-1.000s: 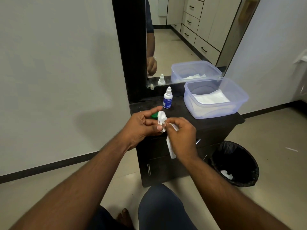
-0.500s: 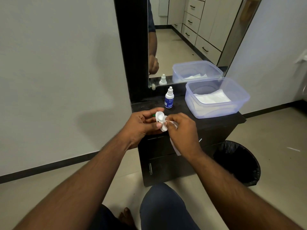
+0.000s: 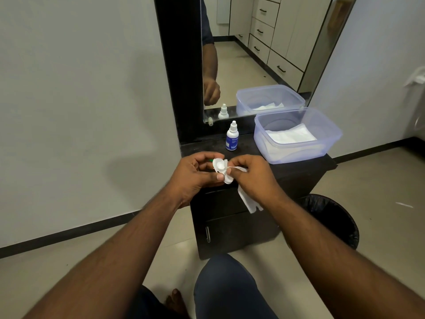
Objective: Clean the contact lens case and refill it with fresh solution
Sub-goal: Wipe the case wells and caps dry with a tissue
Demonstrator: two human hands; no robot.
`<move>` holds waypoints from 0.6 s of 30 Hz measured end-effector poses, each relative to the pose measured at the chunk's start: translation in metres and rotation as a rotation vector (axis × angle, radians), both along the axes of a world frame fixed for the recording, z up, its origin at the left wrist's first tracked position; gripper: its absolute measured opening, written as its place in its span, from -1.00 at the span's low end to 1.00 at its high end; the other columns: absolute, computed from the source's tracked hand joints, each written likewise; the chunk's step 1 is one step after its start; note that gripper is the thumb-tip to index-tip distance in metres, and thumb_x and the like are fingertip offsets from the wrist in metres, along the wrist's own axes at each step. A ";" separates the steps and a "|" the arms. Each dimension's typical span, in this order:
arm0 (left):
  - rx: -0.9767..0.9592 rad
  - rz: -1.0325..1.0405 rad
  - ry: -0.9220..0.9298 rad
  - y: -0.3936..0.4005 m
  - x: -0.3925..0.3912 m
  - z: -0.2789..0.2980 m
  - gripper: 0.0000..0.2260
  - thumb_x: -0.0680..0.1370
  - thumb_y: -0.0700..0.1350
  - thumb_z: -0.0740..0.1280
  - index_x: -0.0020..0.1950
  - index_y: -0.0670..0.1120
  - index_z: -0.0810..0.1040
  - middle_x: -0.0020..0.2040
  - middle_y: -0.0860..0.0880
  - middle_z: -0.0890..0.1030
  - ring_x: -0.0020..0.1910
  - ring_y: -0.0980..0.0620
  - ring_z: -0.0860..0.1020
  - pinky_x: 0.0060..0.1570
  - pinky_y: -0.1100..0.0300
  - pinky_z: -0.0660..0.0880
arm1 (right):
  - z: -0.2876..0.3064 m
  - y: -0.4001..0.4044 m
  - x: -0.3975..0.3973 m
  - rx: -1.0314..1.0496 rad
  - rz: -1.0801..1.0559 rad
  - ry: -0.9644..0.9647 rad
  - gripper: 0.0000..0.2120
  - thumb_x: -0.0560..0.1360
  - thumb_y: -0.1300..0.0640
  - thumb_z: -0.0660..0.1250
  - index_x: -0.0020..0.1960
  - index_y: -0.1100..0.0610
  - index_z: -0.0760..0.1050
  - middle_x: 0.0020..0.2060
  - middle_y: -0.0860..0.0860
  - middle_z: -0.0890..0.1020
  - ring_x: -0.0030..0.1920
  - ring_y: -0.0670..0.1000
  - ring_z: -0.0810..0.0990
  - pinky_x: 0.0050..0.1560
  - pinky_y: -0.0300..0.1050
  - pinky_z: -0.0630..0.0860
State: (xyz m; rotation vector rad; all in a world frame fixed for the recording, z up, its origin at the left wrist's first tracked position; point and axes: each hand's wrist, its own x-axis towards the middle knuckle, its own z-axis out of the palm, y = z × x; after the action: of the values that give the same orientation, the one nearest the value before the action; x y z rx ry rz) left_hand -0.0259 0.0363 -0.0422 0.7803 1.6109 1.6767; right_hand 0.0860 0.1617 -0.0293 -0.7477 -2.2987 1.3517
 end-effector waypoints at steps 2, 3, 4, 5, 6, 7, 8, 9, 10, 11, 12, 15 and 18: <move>0.001 0.019 -0.004 -0.001 0.000 0.001 -0.60 0.38 -0.42 0.45 0.15 -0.10 0.60 0.04 -0.11 0.69 0.04 -0.08 0.66 -0.01 0.05 0.62 | 0.001 0.004 0.001 -0.094 0.000 -0.023 -0.87 0.45 0.21 0.40 -0.25 0.03 0.61 -0.23 -0.06 0.65 -0.15 -0.09 0.58 -0.12 -0.23 0.42; 0.010 0.033 -0.021 -0.001 -0.001 0.001 -0.60 0.39 -0.42 0.44 0.16 -0.12 0.59 0.04 -0.10 0.69 0.04 -0.07 0.66 -0.03 0.08 0.62 | 0.002 0.006 0.002 -0.161 -0.011 -0.026 -0.85 0.44 0.22 0.41 -0.28 0.04 0.61 -0.26 -0.05 0.65 -0.18 -0.09 0.58 -0.11 -0.20 0.43; 0.022 0.045 -0.047 -0.001 -0.001 0.000 -0.60 0.39 -0.42 0.44 0.18 -0.13 0.58 0.04 -0.11 0.69 0.05 -0.07 0.66 -0.04 0.10 0.62 | 0.002 0.008 0.004 -0.227 -0.018 -0.018 -0.84 0.44 0.24 0.42 -0.30 0.05 0.62 -0.27 -0.04 0.66 -0.19 -0.08 0.58 -0.10 -0.17 0.45; 0.034 0.051 -0.072 -0.001 -0.001 0.000 -0.61 0.40 -0.42 0.43 0.18 -0.13 0.58 0.05 -0.12 0.68 0.05 -0.08 0.66 -0.04 0.11 0.62 | 0.002 0.008 0.006 -0.283 -0.021 0.000 -0.84 0.44 0.24 0.42 -0.29 0.06 0.63 -0.27 -0.02 0.66 -0.18 -0.06 0.59 -0.09 -0.16 0.47; 0.041 0.052 -0.089 0.000 -0.001 0.000 -0.61 0.40 -0.42 0.43 0.18 -0.13 0.58 0.04 -0.13 0.68 0.04 -0.08 0.66 -0.05 0.12 0.62 | 0.000 0.007 0.008 -0.329 -0.025 0.023 -0.85 0.45 0.24 0.41 -0.27 0.06 0.64 -0.26 0.01 0.67 -0.18 -0.05 0.60 -0.10 -0.16 0.49; 0.046 0.046 -0.098 0.000 -0.001 0.000 -0.62 0.41 -0.42 0.42 0.17 -0.13 0.58 0.03 -0.13 0.69 0.04 -0.09 0.67 -0.04 0.11 0.62 | -0.001 0.006 0.010 -0.366 -0.032 0.051 -0.87 0.46 0.24 0.41 -0.23 0.07 0.65 -0.24 0.02 0.68 -0.17 -0.05 0.60 -0.11 -0.18 0.51; 0.047 0.037 -0.103 0.000 -0.001 0.001 -0.63 0.41 -0.41 0.42 0.16 -0.12 0.58 0.02 -0.14 0.69 0.03 -0.09 0.67 -0.03 0.11 0.62 | -0.003 0.004 0.011 -0.400 -0.043 0.080 -0.90 0.46 0.23 0.40 -0.19 0.09 0.66 -0.22 0.04 0.69 -0.17 -0.05 0.61 -0.12 -0.19 0.52; 0.051 0.029 -0.113 0.001 -0.001 0.001 -0.63 0.41 -0.41 0.41 0.16 -0.13 0.58 0.01 -0.14 0.69 0.02 -0.09 0.67 -0.04 0.12 0.62 | -0.005 0.002 0.012 -0.440 -0.055 0.106 -0.93 0.47 0.23 0.40 -0.15 0.12 0.66 -0.20 0.06 0.69 -0.17 -0.05 0.61 -0.12 -0.19 0.52; 0.059 0.027 -0.128 0.001 -0.001 0.001 -0.65 0.42 -0.40 0.41 0.16 -0.14 0.58 0.01 -0.16 0.69 0.01 -0.09 0.67 -0.06 0.13 0.62 | -0.007 0.001 0.011 -0.489 -0.070 0.131 -0.94 0.47 0.24 0.40 -0.12 0.15 0.65 -0.18 0.09 0.69 -0.16 -0.03 0.62 -0.12 -0.18 0.53; 0.071 0.032 -0.150 0.001 -0.001 0.001 -0.66 0.42 -0.39 0.41 0.17 -0.15 0.57 0.02 -0.18 0.68 0.01 -0.09 0.67 -0.08 0.14 0.62 | -0.009 -0.001 0.011 -0.541 -0.084 0.156 -0.94 0.47 0.25 0.40 -0.11 0.18 0.65 -0.18 0.10 0.69 -0.16 -0.02 0.62 -0.12 -0.17 0.53; 0.086 0.041 -0.174 0.001 -0.001 0.001 -0.66 0.43 -0.37 0.41 0.17 -0.16 0.57 0.03 -0.20 0.67 0.02 -0.10 0.67 -0.09 0.15 0.62 | -0.010 -0.002 0.012 -0.587 -0.094 0.178 -0.94 0.47 0.27 0.39 -0.10 0.21 0.65 -0.18 0.12 0.69 -0.17 0.00 0.62 -0.12 -0.16 0.54; 0.133 0.075 -0.248 0.001 -0.002 0.001 -0.68 0.43 -0.36 0.40 0.17 -0.17 0.54 0.01 -0.18 0.69 0.04 -0.12 0.66 -0.04 0.05 0.63 | -0.013 -0.007 0.015 -0.679 -0.106 0.222 -0.92 0.46 0.30 0.39 -0.07 0.25 0.64 -0.20 0.14 0.67 -0.20 0.02 0.62 -0.14 -0.13 0.55; 0.157 0.077 -0.296 0.001 -0.004 0.001 -0.70 0.46 -0.36 0.38 0.16 -0.17 0.51 -0.03 -0.15 0.70 0.03 -0.13 0.67 -0.04 0.02 0.63 | -0.013 -0.011 0.014 -0.659 -0.105 0.259 -0.92 0.45 0.30 0.40 -0.08 0.21 0.64 -0.18 0.13 0.68 -0.17 0.02 0.64 -0.10 -0.11 0.57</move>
State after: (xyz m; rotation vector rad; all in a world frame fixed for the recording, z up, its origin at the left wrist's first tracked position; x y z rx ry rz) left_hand -0.0296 0.0372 -0.0407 0.5195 1.3318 1.8915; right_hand 0.1004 0.1505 -0.0427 -0.8018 -1.5863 2.0413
